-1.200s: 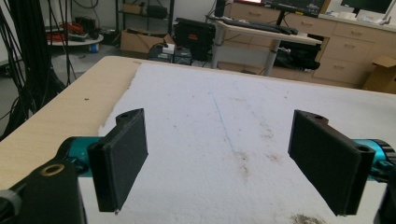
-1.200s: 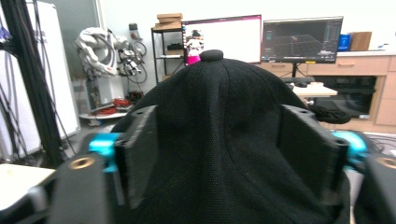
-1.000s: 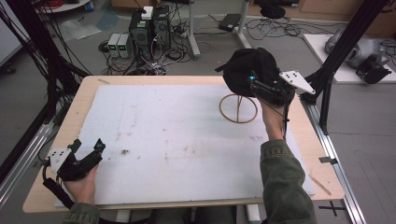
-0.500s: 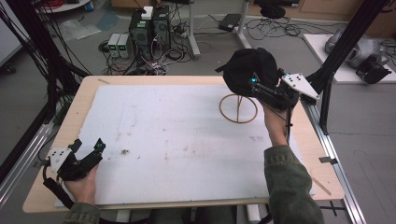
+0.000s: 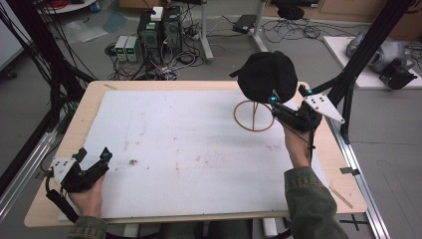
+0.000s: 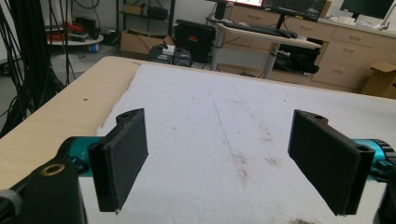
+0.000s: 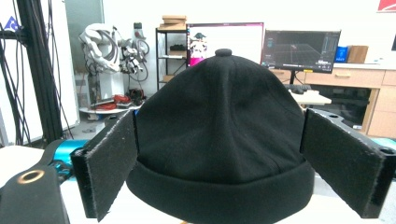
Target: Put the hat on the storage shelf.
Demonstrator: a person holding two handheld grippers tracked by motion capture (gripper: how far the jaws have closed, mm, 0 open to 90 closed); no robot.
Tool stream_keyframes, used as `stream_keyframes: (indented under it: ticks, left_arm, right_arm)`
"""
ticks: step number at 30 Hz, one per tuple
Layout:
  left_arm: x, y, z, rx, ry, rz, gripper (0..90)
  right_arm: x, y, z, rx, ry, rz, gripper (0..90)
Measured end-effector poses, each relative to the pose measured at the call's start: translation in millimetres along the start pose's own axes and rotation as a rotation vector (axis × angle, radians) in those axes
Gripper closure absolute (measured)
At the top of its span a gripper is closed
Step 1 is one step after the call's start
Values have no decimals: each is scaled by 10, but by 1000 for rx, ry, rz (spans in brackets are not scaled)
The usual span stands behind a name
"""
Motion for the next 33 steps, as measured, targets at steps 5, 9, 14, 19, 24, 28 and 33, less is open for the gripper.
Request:
stream_keyframes:
  ticks: [5,9,14,19,24,28,33]
  left_arm:
    - [-3,1,2,-1,0,1,200]
    - [-4,0,3,-1,1,-1,199]
    - [2,-2,17,18,3,-1,199]
    - [-1,2,18,20,3,2,199]
    - [4,4,19,22,3,6,199]
    - [0,6,23,23,2,6,199]
    - [5,4,21,23,3,7,199]
  right_arm:
    - [-97,-54,27,-8,-2,-5,110]
    - [-157,-123,51,-18,-9,-3,110]
    - [-244,-134,50,-29,-10,22,110]
    - [-294,-248,56,-27,-13,4,110]
    - [-335,-330,55,2,-25,-2,110]
    - [-381,-497,52,15,-31,-18,111]
    - [-417,-642,111,38,-45,-36,110]
Point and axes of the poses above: each handheld gripper's, and its own axes: x roughly forward along the jaws, y roughly out of its top, z roughly to its right, the point moved 4 cm from there along x, roughly forward along the jaws, and after that the axes turned 3 degrees about -y, right-handed, at the moved point
